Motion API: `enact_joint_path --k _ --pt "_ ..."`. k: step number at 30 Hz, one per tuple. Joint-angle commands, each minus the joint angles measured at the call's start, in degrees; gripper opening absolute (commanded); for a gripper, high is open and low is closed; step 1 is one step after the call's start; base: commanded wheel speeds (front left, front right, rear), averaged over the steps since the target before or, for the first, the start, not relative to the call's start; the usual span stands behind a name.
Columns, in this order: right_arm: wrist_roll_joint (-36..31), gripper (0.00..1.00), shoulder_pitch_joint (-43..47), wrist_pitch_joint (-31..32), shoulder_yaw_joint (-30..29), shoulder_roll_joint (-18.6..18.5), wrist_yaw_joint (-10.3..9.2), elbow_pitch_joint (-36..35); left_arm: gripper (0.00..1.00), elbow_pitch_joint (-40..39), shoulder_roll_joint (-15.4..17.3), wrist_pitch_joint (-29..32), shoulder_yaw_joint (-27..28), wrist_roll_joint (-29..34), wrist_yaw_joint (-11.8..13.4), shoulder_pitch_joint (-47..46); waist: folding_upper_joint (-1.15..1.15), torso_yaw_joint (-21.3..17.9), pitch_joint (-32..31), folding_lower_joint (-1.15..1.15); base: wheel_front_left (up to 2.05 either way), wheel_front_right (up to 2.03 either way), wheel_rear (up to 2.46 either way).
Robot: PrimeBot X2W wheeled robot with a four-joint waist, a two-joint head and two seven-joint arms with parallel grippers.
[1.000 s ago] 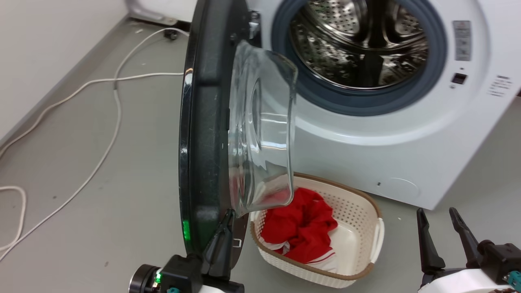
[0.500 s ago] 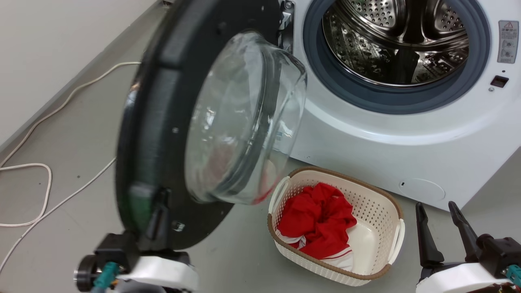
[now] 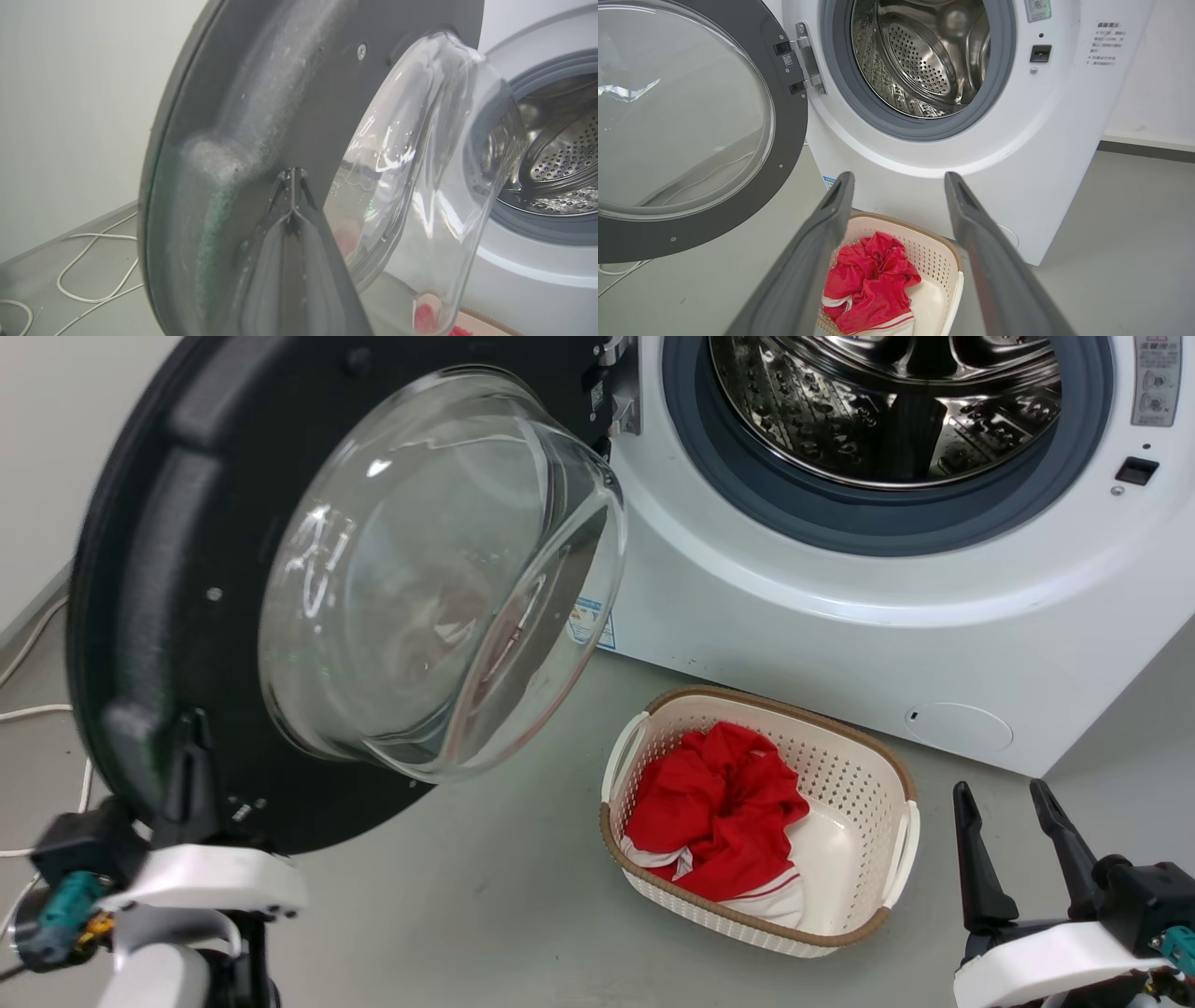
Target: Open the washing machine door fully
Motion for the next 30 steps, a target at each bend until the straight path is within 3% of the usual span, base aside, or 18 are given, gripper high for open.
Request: enact_joint_path --k 1,17,25,30 --pt "-0.53 1.00 -1.09 0.37 0.00 0.08 -0.04 -0.19 0.00 1.29 0.94 -0.38 2.68 -0.50 -0.44 -1.66 0.00 -0.43 0.39 0.00 0.00 0.00 0.00" --pt "-1.30 1.00 -2.16 0.74 -0.48 0.08 -0.04 -0.74 0.00 14.18 3.14 -0.29 13.47 0.48 -7.52 -9.64 0.00 -2.26 2.65 0.00 0.00 0.00 0.00" --pt "-1.02 1.00 -2.35 0.52 -0.44 0.08 -0.04 -0.27 0.00 18.69 2.32 -0.24 16.89 3.35 -9.88 -11.87 0.00 -2.93 2.47 0.00 0.00 0.00 0.00" --pt "-0.71 1.00 -2.00 0.12 -0.41 0.08 -0.04 0.24 0.00 17.29 0.79 -0.27 18.57 6.42 -10.38 -10.36 0.00 -3.55 1.34 0.00 0.00 0.00 0.00"
